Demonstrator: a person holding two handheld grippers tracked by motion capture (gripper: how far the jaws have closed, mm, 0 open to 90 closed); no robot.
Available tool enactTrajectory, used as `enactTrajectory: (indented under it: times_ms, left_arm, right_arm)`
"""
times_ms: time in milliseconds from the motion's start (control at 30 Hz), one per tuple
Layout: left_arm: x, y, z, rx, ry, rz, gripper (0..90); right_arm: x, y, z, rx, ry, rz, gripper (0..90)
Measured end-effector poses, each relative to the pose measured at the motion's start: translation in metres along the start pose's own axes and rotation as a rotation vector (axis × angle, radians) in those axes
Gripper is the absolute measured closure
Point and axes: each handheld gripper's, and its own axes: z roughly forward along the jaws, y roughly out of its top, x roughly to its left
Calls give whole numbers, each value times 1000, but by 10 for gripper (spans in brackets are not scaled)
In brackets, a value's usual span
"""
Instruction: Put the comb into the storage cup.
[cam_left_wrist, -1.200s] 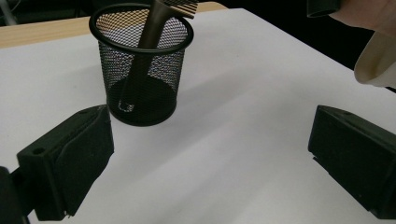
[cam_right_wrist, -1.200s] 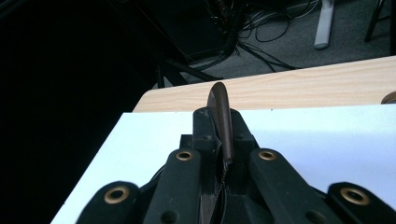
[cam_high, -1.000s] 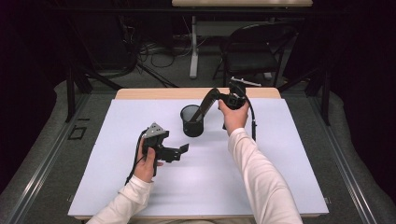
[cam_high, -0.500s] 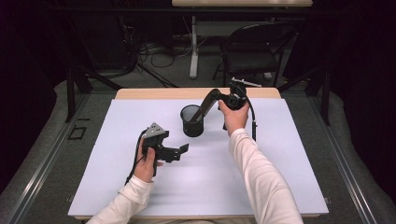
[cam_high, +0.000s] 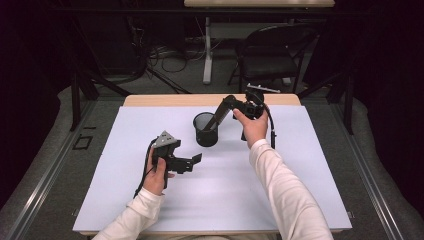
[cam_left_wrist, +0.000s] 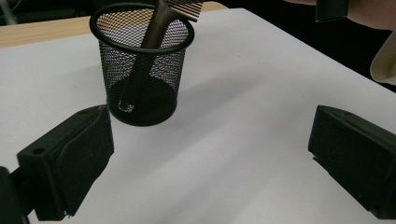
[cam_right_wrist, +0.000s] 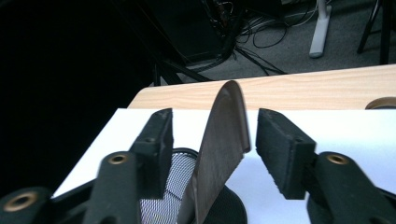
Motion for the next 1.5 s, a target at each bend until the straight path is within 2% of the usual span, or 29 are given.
enactTrajectory:
  times_ms: [167,333,433,533,700,867,1033,1133,1400,1500]
  left_arm:
    - [0,0,1,0,-2,1,5]
    - [0,0,1,0,-2,0,6]
    - [0,0,1,3,-3,0,5]
    - [0,0,1,3,-2,1,6]
    - [0,0,0,1,-1,1,5]
    - [0,0,0,2,-1,1,5]
    - [0,0,1,2,-3,-2,5]
    - [0,0,1,4,-4,-2,6]
    - [0,0,1,8,-6,-4,5]
    - [0,0,1,5,-8,-5,6]
  right_arm:
    - [3,-1,-4,14,-3,-23,425]
    - [4,-3,-7,-1,-1,-35,391]
    - [4,-4,-8,-5,5,-43,394]
    - [3,-5,-10,2,-11,-74,394]
    - [2,-5,-15,0,-19,-98,395]
    - [1,-5,-22,18,-19,-108,414]
    - [2,-4,-29,57,-41,-147,389]
    - [3,-3,-34,51,-51,-181,376]
    - [5,-2,-44,53,-43,-197,343]
    - [7,-3,-46,47,-50,-232,316]
